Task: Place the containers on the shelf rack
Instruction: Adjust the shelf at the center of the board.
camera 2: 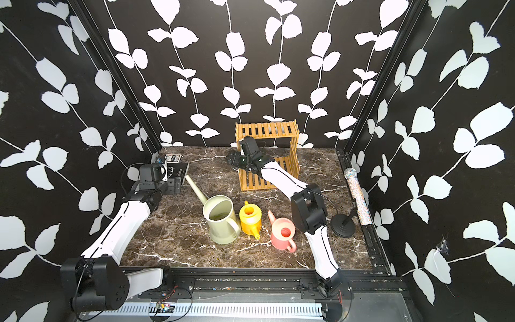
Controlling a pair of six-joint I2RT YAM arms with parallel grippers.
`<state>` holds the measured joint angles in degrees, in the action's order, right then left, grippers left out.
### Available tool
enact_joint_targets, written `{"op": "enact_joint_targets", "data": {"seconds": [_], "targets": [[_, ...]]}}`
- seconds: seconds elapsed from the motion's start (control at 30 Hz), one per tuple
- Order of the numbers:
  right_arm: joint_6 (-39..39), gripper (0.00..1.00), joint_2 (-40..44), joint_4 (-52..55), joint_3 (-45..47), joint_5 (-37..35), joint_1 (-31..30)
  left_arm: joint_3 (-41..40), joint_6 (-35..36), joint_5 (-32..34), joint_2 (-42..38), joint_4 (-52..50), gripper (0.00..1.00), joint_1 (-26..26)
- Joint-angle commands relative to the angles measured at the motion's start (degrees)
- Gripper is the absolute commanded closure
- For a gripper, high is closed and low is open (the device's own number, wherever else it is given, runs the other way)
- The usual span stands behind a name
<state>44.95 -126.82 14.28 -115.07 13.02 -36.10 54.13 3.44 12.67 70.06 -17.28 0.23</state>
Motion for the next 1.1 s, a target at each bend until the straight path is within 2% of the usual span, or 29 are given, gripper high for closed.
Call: {"op": "enact_joint_targets", "data": {"seconds": [0.0, 0.2, 0.4, 0.8, 1.07], "targets": [[0.8, 0.2, -2.9, 2.1, -5.2, -0.9, -0.6, -0.3, -0.6, -0.3, -2.2, -0.4, 0.01, 0.5], [0.5, 0.2, -7.4, 5.5, -13.8, -1.2, -1.1, -1.0, -0.5, -0.3, -2.4, 0.4, 0.02, 0.5], [-0.1, 0.2, -6.7, 7.4, -14.4, -1.6, -1.2, -1.6, -0.4, 0.2, -2.6, 1.2, 0.01, 0.5], [-6.6, 0.17, 15.0, 9.2, 8.2, -9.1, -0.2, -1.1, -0.9, -0.6, -2.1, 0.5, 0.01, 0.5], [-14.1, 0.16, 28.9, 16.2, 20.4, -16.0, 5.2, -0.8, -0.9, -0.4, -1.7, 0.5, 0.02, 0.5]]}}
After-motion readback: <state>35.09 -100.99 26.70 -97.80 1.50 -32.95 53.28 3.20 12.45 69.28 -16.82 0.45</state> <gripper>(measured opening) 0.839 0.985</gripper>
